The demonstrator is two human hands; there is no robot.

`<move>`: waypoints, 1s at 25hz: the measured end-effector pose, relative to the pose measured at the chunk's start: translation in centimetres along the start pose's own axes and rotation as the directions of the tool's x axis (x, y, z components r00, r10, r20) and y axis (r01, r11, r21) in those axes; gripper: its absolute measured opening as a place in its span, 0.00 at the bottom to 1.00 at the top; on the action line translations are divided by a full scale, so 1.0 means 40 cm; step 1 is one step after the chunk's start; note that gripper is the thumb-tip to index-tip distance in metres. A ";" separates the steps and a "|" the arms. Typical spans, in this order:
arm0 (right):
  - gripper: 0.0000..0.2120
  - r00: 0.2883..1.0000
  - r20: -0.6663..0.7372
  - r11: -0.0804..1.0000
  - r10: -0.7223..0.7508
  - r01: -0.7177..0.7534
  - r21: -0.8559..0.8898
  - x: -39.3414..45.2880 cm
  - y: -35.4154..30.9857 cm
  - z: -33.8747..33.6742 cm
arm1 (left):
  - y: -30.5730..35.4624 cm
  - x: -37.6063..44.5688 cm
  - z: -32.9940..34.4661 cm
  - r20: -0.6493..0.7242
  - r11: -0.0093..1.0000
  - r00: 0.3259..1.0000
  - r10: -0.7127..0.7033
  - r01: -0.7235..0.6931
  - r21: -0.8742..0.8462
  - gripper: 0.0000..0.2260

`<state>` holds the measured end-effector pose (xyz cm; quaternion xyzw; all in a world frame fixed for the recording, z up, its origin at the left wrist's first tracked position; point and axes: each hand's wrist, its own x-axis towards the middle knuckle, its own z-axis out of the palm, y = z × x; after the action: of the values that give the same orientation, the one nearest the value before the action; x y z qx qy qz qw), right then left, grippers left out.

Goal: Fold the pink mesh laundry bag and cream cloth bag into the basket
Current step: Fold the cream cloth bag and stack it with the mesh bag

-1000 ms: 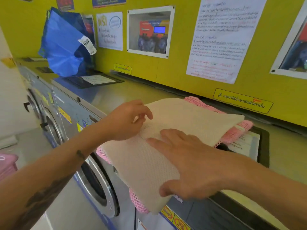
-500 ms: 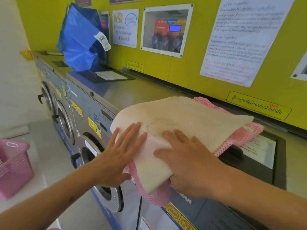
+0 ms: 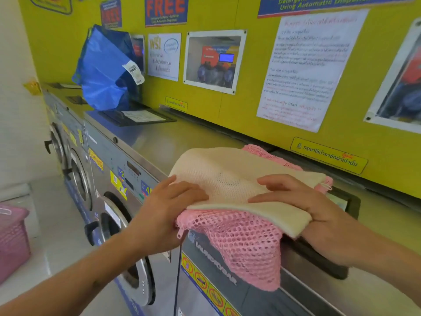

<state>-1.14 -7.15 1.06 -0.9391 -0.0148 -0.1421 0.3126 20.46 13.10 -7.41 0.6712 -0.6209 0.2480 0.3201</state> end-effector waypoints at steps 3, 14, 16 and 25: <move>0.19 0.993 -0.072 0.975 -0.095 0.078 -0.206 -0.048 0.006 -0.028 | 0.035 0.079 -0.097 0.356 0.991 0.933 -0.042 0.085 -0.105 0.02; 0.09 0.891 -0.293 0.880 0.347 -0.201 0.430 0.025 0.057 -0.177 | 0.084 0.515 -0.252 0.739 0.966 0.625 -0.253 0.210 0.153 0.10; 0.13 0.824 -0.388 0.860 0.414 -0.213 0.465 0.064 0.086 -0.200 | 0.054 0.593 -0.188 0.611 0.959 0.741 -0.280 0.190 0.210 0.11; 0.44 0.632 -0.556 0.574 0.540 -0.759 -0.306 0.094 0.227 -0.202 | 0.093 0.510 0.088 0.233 0.908 0.887 -0.398 0.346 0.236 0.13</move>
<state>1.43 -19.45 2.97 -0.8703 0.4427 -0.2020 0.0758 18.69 -3.33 5.60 0.8332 -0.4924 0.1432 0.2071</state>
